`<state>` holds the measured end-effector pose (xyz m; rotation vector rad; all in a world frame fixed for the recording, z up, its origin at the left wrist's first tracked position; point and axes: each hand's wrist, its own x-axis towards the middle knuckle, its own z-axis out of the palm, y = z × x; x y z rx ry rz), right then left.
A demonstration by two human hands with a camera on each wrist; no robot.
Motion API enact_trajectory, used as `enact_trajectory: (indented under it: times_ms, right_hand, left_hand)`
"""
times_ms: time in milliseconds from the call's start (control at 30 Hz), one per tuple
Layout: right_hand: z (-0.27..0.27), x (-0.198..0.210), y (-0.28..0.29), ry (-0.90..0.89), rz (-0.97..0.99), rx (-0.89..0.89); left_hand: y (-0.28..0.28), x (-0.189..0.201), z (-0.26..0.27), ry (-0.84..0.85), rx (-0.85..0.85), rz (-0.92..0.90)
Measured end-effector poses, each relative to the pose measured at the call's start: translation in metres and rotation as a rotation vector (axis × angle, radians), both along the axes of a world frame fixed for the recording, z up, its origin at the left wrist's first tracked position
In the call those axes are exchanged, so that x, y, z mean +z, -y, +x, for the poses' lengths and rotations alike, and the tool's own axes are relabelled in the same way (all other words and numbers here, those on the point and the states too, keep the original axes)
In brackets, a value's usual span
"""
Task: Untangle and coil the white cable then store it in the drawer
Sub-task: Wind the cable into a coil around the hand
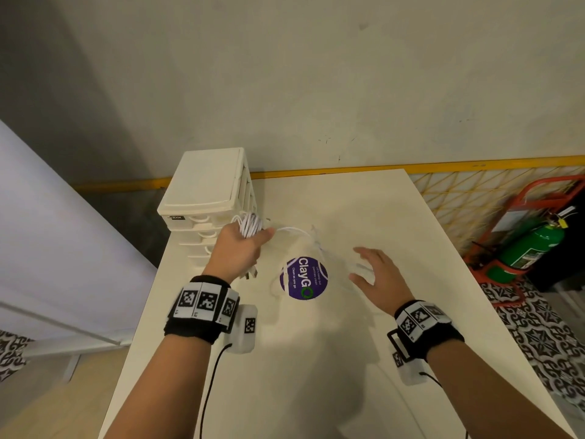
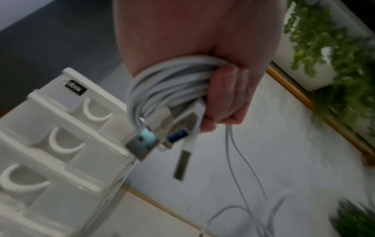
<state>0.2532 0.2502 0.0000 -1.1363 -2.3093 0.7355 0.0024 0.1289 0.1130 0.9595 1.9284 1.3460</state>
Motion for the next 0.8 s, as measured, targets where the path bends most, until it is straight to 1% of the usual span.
enact_trajectory:
  times_ms: [33,100,167,267,333,367,433,467,533,567,600,700,733,800]
  right_hand:
    - [-0.002,0.001,0.003,-0.069,0.084,-0.011]
    - [-0.015,0.008,0.013,-0.157,0.157,-0.002]
    - [-0.03,0.012,0.021,-0.111,0.155,-0.005]
    - [-0.046,0.011,0.024,0.048,0.183,-0.088]
    - [-0.053,0.011,0.021,0.098,0.144,-0.121]
    - [-0.057,0.011,0.02,0.094,0.114,-0.119]
    - [-0.062,0.013,0.019,-0.006,0.03,-0.114]
    - [-0.063,0.016,0.019,-0.066,-0.047,-0.116]
    - [-0.062,0.018,0.021,-0.158,-0.225,-0.098]
    - [-0.059,0.017,0.021,-0.182,-0.271,-0.079]
    - [-0.055,0.016,0.021,-0.159,-0.26,-0.062]
    - [-0.039,0.01,0.019,0.056,-0.117,-0.009]
    - [-0.032,0.011,0.019,0.099,-0.089,0.018]
    - [-0.019,0.013,0.02,0.084,-0.093,0.049]
  left_hand:
    - [0.0,0.001,0.003,0.01,-0.027,-0.005]
    - [-0.001,0.0,0.01,0.044,-0.07,-0.011]
    - [-0.002,0.001,0.018,0.09,-0.115,-0.004]
    - [-0.001,0.004,0.026,0.133,-0.178,0.016]
    - [0.0,0.005,0.028,0.14,-0.216,0.014]
    - [0.001,0.005,0.028,0.145,-0.229,0.006]
    - [0.003,0.005,0.027,0.159,-0.244,-0.012]
    - [0.004,0.004,0.027,0.164,-0.24,-0.017]
    - [0.005,0.004,0.027,0.163,-0.19,-0.027]
    - [0.005,0.004,0.025,0.156,-0.144,-0.037]
    - [0.005,0.004,0.022,0.142,-0.092,-0.049]
    - [0.006,0.002,0.01,0.113,0.048,-0.066]
    - [0.007,0.001,0.005,0.115,0.087,-0.064]
    - [0.009,-0.002,-0.003,0.134,0.147,-0.051]
